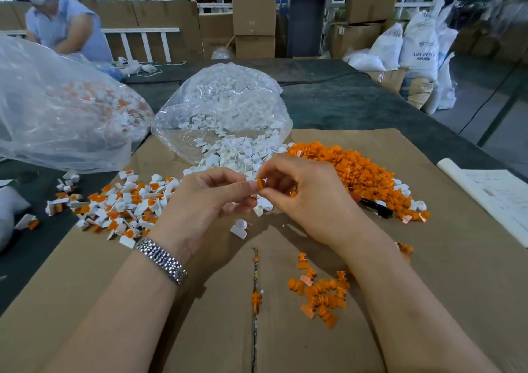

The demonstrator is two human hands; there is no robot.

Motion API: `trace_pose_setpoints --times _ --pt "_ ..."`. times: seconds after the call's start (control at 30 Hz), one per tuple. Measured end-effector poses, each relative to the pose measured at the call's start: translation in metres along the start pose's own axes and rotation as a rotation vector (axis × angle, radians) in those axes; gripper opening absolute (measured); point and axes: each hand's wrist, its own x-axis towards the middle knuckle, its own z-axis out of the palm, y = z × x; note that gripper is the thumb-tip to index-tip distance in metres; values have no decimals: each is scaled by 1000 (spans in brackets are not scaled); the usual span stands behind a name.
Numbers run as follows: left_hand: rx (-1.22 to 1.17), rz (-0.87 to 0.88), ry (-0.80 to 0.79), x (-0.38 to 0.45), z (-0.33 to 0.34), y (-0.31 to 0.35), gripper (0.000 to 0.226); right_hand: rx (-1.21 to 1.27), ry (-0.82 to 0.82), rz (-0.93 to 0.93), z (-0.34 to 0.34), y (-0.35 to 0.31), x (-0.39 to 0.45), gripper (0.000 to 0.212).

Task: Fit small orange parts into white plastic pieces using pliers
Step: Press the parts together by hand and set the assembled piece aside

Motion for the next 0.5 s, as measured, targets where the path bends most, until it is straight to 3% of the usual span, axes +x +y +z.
trace_pose_setpoints --times 0.17,0.27,0.33,0.4,0.5 --pt "-107 -55 -3 -1 2 2 14 94 -19 116 -7 2 0 24" --pt "-142 -59 25 0 2 3 15 -188 65 293 -18 13 0 19" --pt "-175 -51 44 0 1 4 19 -454 -14 537 -25 23 -2 35" --pt "-190 -35 58 1 0 4 16 -571 -157 735 -30 29 -4 58" --pt "-203 -15 50 2 -1 5 11 -622 -254 772 -30 32 -5 55"
